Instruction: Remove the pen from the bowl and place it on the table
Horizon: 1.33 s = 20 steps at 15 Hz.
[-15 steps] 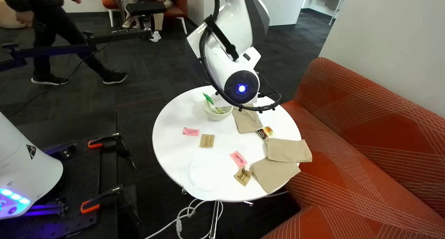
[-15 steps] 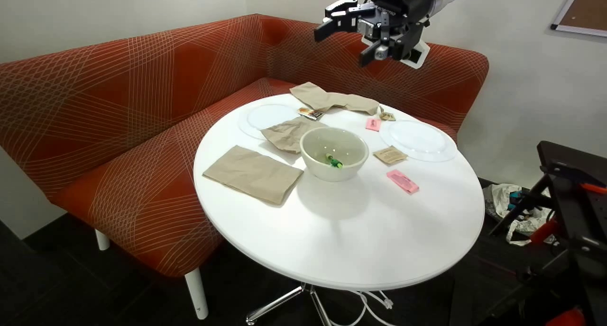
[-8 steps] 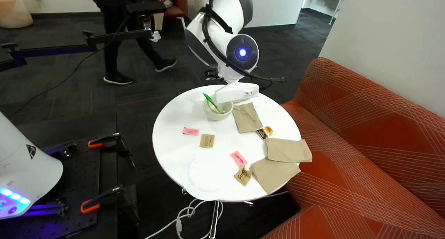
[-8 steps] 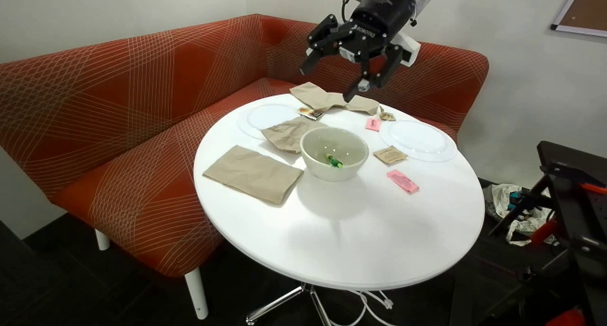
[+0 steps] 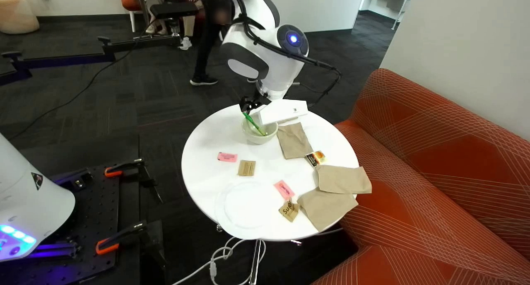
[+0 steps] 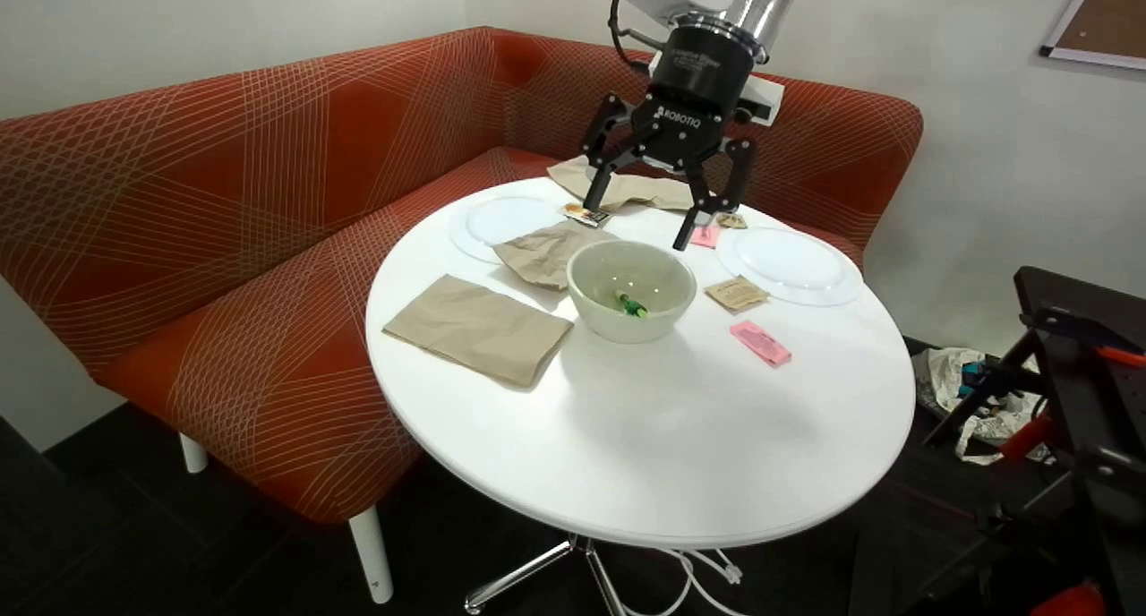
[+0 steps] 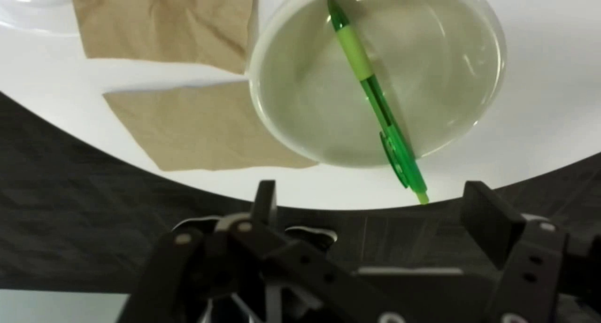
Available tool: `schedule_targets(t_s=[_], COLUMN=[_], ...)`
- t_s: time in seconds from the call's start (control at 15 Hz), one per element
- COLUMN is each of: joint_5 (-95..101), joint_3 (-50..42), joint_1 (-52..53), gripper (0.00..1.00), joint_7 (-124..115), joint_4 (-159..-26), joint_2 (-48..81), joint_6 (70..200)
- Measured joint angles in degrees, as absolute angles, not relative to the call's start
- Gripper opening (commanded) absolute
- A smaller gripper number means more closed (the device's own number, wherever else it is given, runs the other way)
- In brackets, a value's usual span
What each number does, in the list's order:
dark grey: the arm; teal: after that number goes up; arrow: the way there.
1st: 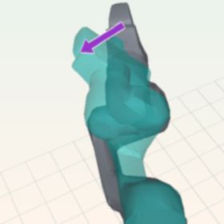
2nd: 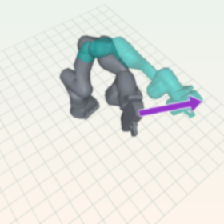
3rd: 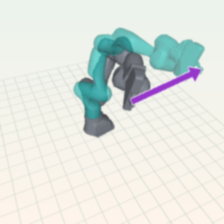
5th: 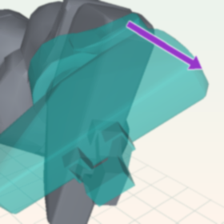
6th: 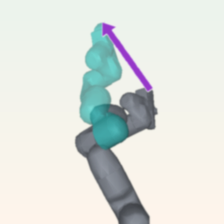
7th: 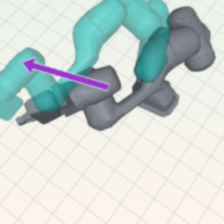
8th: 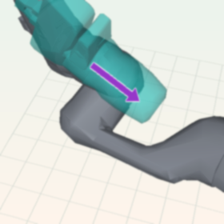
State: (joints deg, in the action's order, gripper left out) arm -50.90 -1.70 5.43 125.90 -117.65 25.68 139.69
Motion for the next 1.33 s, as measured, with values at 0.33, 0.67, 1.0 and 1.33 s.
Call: schedule_targets(t_s=[0.33, 0.67, 1.0, 1.33], joint_5=[-39.3, -30.7, -26.2, -23.8], joint_3=[0.1, 3.4, 6.8, 8.5], joint_1=[4.3, 2.4, 0.2, -0.5], gripper=[0.92, 0.75, 0.71, 0.67], joint_7=[119.2, 112.9, 109.8, 108.4], joint_4=[-117.6, -117.6, -117.6, -117.2], joint_2=[26.6, 27.2, 27.7, 28.8], joint_6=[142.8, 144.2, 144.9, 145.3])
